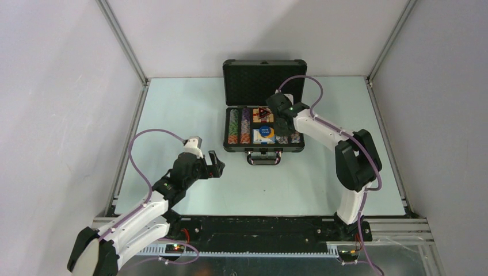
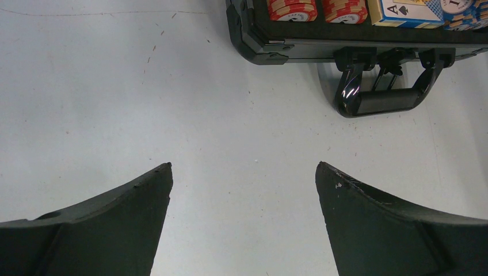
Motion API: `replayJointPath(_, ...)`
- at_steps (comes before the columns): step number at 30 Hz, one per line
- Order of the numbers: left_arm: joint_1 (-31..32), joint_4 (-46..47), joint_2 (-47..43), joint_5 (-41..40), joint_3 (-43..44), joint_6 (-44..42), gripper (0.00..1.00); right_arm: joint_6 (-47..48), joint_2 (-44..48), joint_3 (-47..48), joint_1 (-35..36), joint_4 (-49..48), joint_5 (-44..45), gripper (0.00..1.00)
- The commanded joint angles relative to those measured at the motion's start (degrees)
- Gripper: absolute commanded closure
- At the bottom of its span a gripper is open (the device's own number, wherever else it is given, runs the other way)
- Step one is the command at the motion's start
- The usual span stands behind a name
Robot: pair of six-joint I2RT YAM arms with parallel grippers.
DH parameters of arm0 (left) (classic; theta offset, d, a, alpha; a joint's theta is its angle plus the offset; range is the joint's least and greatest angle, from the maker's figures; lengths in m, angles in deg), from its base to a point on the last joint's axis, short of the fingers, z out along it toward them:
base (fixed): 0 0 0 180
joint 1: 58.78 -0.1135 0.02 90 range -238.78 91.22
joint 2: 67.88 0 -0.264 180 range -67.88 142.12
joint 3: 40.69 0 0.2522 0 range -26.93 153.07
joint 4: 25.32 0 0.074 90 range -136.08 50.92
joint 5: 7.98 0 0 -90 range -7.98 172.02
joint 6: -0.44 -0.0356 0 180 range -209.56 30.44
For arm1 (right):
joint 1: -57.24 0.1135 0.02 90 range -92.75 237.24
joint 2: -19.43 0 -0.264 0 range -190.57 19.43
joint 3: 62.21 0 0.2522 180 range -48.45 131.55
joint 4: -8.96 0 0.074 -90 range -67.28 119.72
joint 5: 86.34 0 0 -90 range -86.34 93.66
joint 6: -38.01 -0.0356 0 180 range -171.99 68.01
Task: Pack up texas hold em set
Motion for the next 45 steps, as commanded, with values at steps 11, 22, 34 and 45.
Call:
replayJointPath(11,-0.29,1.35,0.01,-0.31,0.68,-1.18,0.02,-1.05,2.96,-1.46,0.75,-3.64,-6.36,0.79)
replayJointPath(22,-0.29,1.41,-0.02,-0.26,0.68,-1.15,0.02,0.16,3.30,-1.44,0.77,-2.86,-2.90,0.91)
replayJointPath(34,-0.29,1.43,0.24,-0.24,0.76,-1.13,0.02,13.97,13.82,0.02,-0.76,-1.84,-0.94,1.00)
replayJointPath(45,-0.29,1.37,-1.68,-0.35,0.09,-1.06,0.02,50.64,27.41,-8.55,-12.36,-11.37,-24.36,0.98)
